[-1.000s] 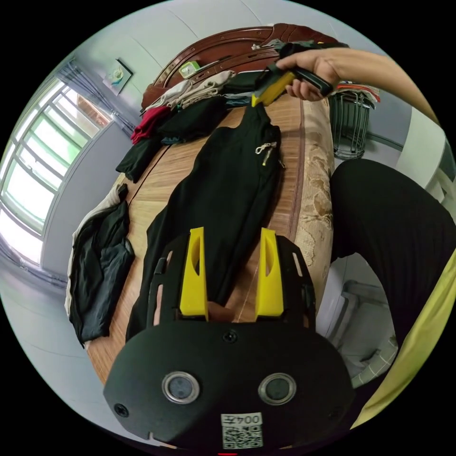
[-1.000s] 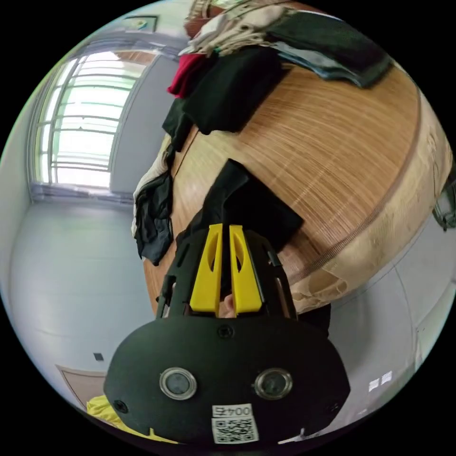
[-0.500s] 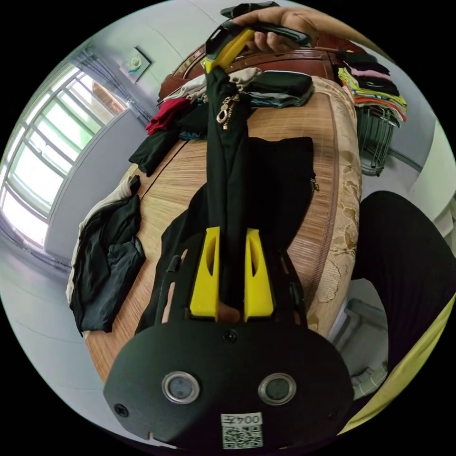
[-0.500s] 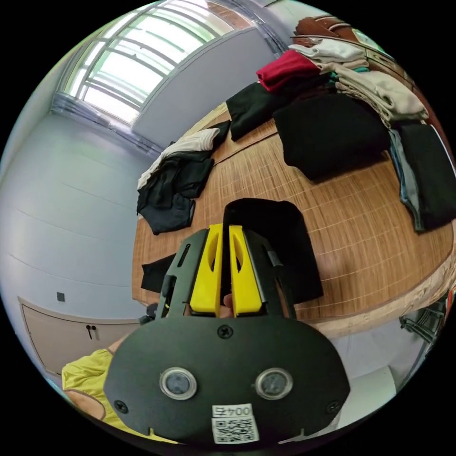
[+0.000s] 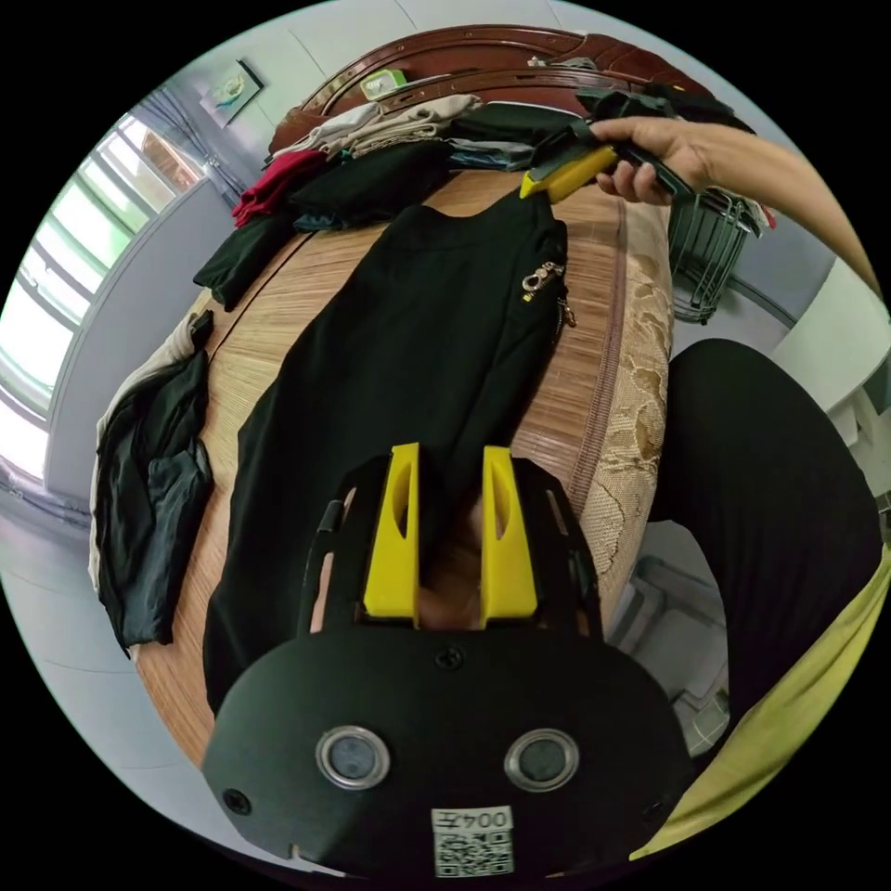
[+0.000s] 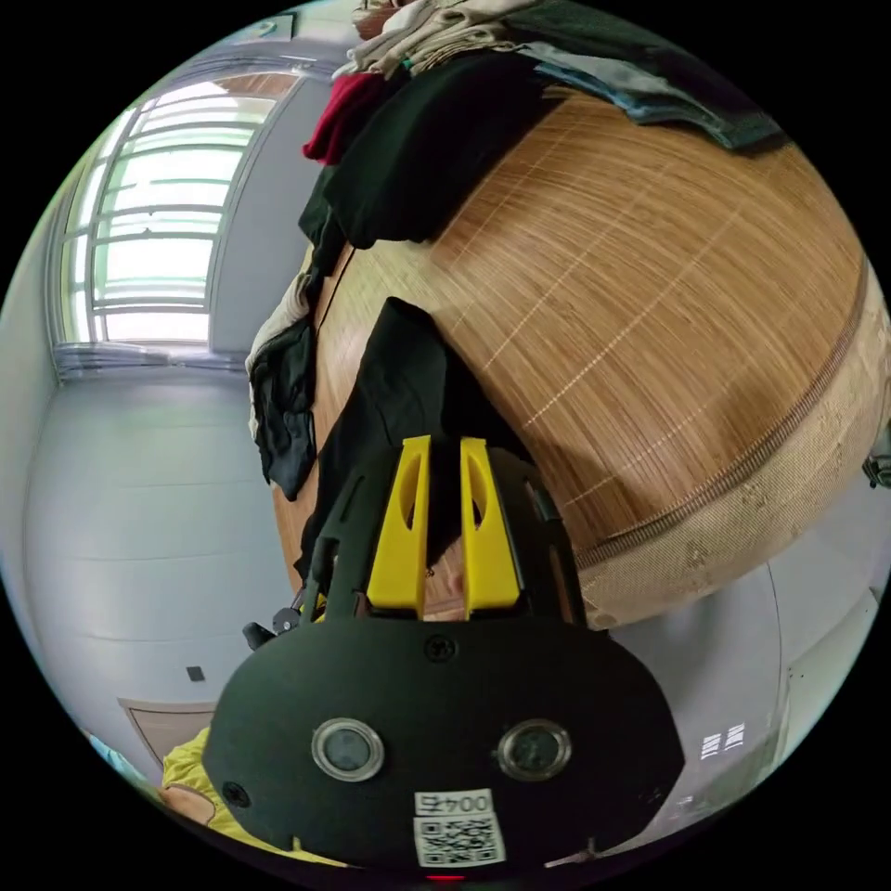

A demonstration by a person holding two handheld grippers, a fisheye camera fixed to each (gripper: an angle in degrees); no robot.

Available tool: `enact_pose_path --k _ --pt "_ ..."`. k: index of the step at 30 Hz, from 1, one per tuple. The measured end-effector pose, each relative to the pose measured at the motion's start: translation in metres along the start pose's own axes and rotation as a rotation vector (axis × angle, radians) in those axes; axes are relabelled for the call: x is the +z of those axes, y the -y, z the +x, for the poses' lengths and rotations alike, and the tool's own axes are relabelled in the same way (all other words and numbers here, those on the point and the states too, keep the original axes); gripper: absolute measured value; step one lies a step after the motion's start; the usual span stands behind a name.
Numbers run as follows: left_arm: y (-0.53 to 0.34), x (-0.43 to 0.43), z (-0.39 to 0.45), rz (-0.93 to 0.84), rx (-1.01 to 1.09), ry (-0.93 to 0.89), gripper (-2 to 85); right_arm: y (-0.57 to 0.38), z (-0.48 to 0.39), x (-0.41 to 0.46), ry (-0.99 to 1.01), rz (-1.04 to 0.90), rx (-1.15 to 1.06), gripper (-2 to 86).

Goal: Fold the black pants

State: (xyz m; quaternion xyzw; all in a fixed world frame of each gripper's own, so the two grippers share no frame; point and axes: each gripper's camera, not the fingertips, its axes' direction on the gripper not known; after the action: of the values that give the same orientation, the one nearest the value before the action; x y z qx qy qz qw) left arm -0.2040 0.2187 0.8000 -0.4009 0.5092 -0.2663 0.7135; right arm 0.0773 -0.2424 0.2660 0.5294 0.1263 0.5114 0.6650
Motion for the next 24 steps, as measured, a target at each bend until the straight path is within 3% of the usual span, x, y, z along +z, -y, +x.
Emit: enact_pose_path --k 5,10,13,17,19,24 --pt "-0.048 -0.031 -0.006 0.088 -0.058 0.020 12.0 -0.017 -0.081 -0.012 -0.147 0.108 -0.169 7.6" --pt "-0.160 -0.049 -0.029 0.081 -0.286 0.022 12.1 -0.033 -0.235 0.074 -0.323 -0.213 -0.572 6.5" --pt "-0.237 -0.055 -0.043 0.048 -0.425 0.054 12.1 -0.032 -0.299 0.137 -0.458 -0.350 -0.689 6.5" --pt "-0.333 -0.066 -0.059 0.025 -0.606 0.092 12.0 -0.014 -0.348 0.211 -0.603 -0.542 -0.706 6.4" --pt "-0.393 -0.073 -0.067 0.028 -0.735 0.115 11.8 -0.008 -0.367 0.263 -0.768 -0.696 -0.717 6.3" --pt "-0.503 -0.087 -0.073 0.097 -0.988 0.145 11.5 0.006 -0.415 0.315 -0.898 -0.813 -0.683 6.2"
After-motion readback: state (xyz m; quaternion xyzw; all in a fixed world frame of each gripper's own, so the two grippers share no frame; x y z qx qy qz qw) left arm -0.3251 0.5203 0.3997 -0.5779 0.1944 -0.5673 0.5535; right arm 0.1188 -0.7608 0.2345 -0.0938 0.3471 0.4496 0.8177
